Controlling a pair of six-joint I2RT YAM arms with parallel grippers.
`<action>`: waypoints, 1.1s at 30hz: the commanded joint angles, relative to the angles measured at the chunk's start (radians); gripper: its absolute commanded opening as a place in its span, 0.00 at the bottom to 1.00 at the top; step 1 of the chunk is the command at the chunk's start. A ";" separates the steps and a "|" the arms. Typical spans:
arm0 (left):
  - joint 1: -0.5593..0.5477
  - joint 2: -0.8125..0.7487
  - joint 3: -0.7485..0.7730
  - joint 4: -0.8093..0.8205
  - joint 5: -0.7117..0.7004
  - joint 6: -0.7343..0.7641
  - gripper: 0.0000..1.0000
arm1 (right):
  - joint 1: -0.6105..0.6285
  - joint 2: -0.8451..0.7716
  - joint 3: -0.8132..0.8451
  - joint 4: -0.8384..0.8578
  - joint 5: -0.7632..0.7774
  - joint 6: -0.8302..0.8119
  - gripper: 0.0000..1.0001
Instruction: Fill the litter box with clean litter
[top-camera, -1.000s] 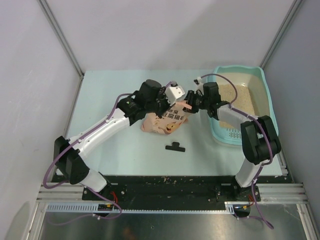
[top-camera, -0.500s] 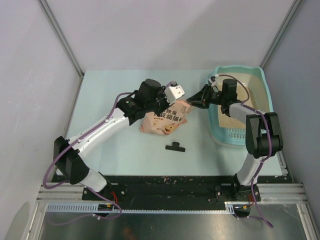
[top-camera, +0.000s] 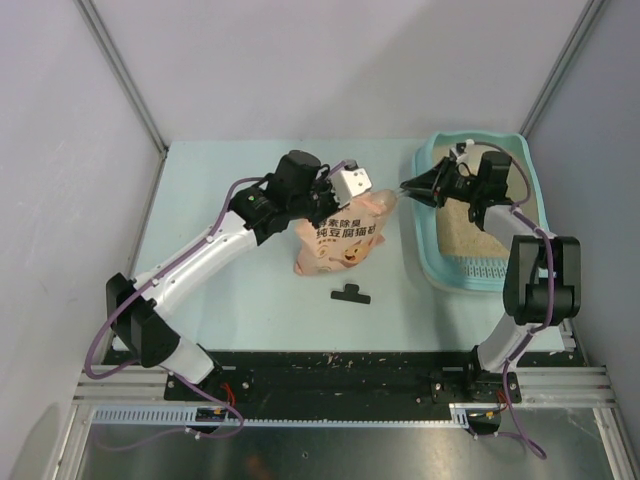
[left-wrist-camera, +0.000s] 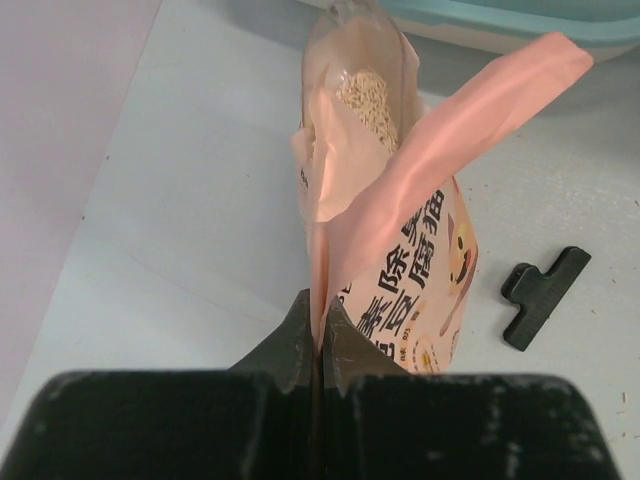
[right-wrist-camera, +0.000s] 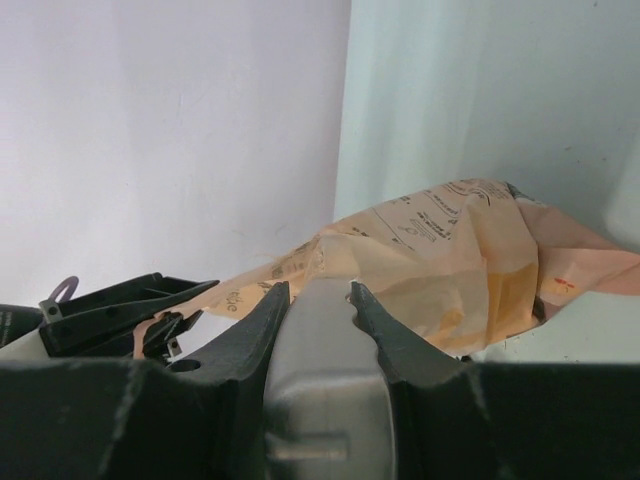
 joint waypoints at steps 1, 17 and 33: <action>-0.006 -0.051 0.056 0.149 0.076 0.091 0.00 | -0.039 -0.077 0.014 0.010 -0.040 0.007 0.00; -0.006 -0.029 0.042 0.151 0.069 0.154 0.00 | -0.144 -0.057 -0.021 0.059 -0.075 0.079 0.00; -0.006 0.006 0.071 0.149 0.069 0.165 0.00 | -0.220 -0.062 -0.058 0.159 -0.135 0.182 0.00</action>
